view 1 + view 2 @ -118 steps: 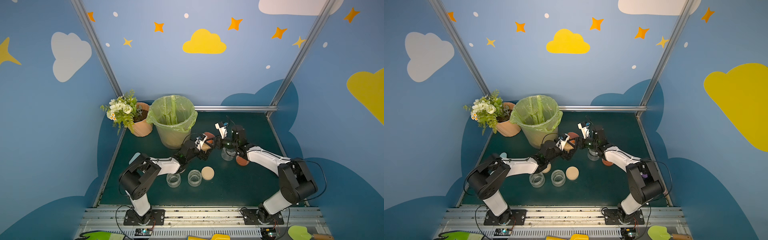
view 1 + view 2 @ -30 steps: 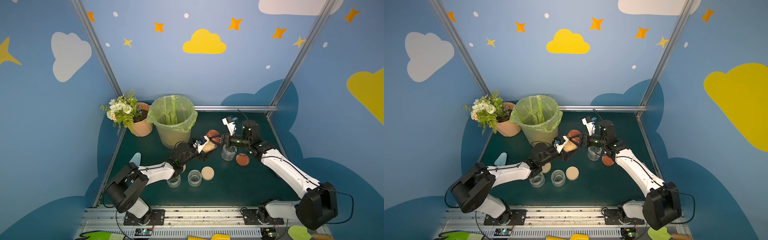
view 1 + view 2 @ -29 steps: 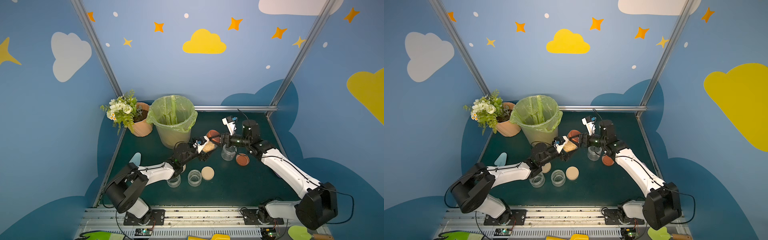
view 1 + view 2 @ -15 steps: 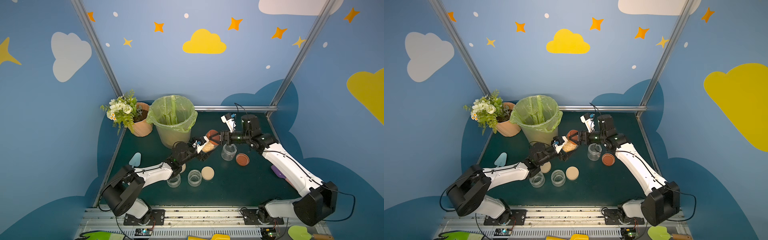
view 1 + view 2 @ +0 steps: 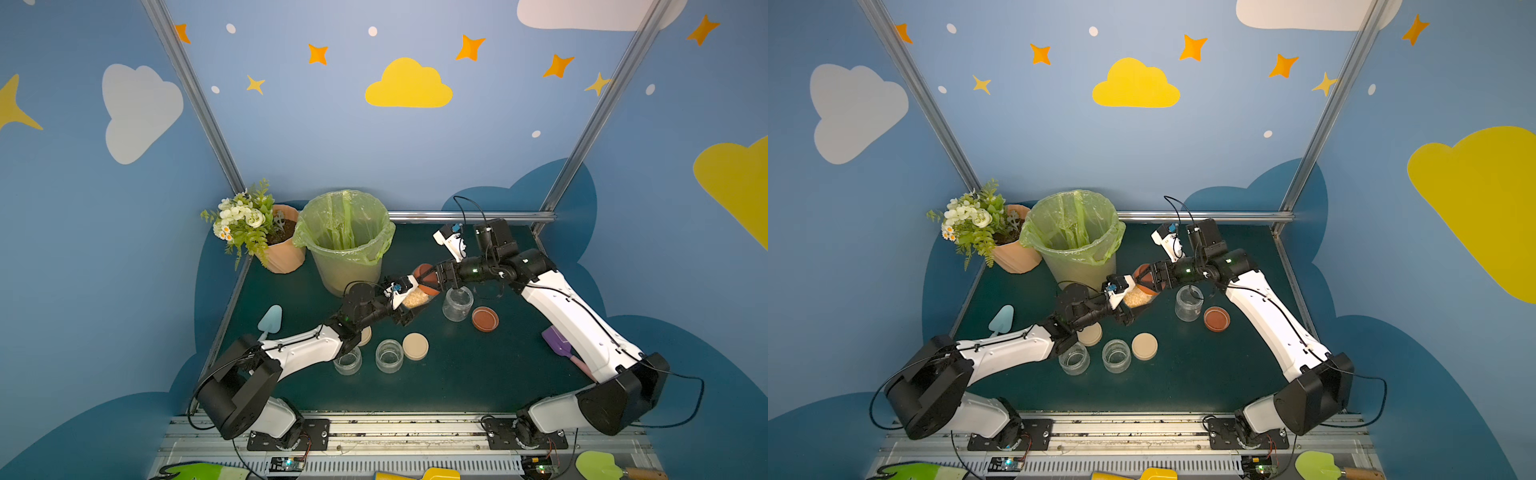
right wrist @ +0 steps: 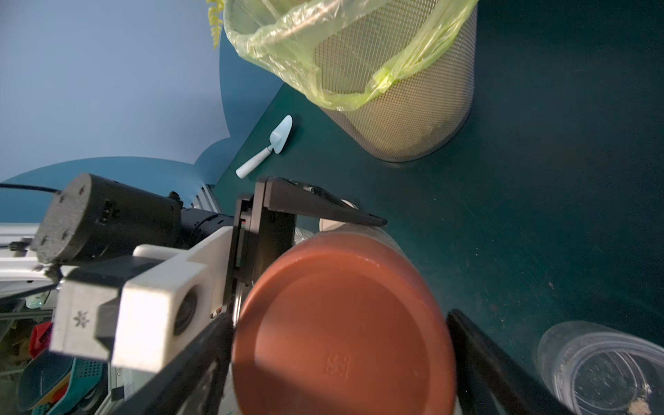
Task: Empty expired oatmeal from jars
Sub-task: Unscrew the lid from the jar.
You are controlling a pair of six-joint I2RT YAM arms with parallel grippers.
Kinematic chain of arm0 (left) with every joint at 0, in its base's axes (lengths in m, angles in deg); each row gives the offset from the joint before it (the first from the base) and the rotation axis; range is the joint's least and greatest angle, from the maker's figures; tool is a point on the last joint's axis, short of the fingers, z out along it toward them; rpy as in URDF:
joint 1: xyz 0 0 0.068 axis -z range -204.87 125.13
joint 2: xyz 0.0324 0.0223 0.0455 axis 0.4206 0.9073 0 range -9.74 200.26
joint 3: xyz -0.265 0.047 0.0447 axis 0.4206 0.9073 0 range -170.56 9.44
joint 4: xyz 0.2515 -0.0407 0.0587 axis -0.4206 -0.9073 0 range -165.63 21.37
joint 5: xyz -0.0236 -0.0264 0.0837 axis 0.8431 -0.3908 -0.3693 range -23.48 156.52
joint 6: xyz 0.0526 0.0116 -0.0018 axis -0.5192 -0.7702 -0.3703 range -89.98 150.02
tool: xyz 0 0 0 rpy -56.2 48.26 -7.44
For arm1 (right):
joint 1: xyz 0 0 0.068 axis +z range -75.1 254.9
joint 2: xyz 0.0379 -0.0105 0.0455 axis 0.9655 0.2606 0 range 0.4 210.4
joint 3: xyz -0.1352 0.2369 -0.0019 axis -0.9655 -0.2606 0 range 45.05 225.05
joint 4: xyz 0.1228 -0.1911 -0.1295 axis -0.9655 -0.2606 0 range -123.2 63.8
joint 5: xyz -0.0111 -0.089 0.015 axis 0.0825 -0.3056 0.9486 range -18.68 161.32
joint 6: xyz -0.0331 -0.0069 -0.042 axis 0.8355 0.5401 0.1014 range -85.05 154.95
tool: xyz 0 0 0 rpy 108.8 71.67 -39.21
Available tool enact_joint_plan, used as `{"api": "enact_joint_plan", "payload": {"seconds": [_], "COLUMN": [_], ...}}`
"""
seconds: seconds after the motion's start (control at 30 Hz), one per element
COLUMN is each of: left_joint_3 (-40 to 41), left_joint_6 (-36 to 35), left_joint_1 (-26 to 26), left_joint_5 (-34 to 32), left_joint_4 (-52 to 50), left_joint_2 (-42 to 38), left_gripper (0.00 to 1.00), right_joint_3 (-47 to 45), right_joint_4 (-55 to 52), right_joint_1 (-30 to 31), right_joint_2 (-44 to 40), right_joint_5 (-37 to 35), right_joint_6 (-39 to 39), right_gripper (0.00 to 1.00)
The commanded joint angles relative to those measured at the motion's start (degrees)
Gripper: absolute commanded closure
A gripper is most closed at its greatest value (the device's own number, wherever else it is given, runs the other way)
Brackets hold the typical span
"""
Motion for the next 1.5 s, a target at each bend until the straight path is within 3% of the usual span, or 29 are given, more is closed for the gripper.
{"api": "enact_joint_plan", "payload": {"seconds": [0.0,0.23,0.43,0.53,0.77,0.97,1.17,1.47], "left_joint_3": [-1.0,-1.2,-1.6,-2.1,-2.5,-2.8,-3.5,-3.7], "left_joint_6": [0.1,1.5,2.9,3.3,4.8,6.3,7.2,8.0], "left_joint_1": [-0.4,-1.2,-2.3,-2.7,-3.7,-4.6,-6.1,-6.8], "left_joint_5": [2.1,5.4,9.9,12.9,19.2,24.1,29.8,33.9], "left_joint_4": [1.3,0.4,-1.3,-2.8,-5.3,-6.0,-8.8,-8.4], "left_joint_2": [-1.9,-3.2,-4.8,-5.6,-8.2,-9.1,-9.7,-7.1], "left_gripper": [0.97,0.97,0.97,0.97,0.97,0.97,0.97,0.97], "right_joint_3": [3.0,5.6,5.5,5.7,10.2,20.4,25.7,23.1], "right_joint_4": [-4.5,-8.9,-8.9,-11.1,-23.8,-37.5,-40.1,-33.0], "right_joint_1": [1.6,2.7,2.6,2.3,-0.1,0.7,1.6,4.3], "right_joint_2": [0.8,2.1,1.0,0.9,2.3,8.3,9.9,6.7], "right_joint_5": [2.3,1.1,-0.6,1.8,9.8,5.0,-1.3,-6.7], "right_joint_6": [3.9,8.2,14.1,20.5,43.4,56.7,59.5,63.2], "right_gripper": [0.1,0.13,0.31,0.37,0.31,0.3,0.3,0.28]}}
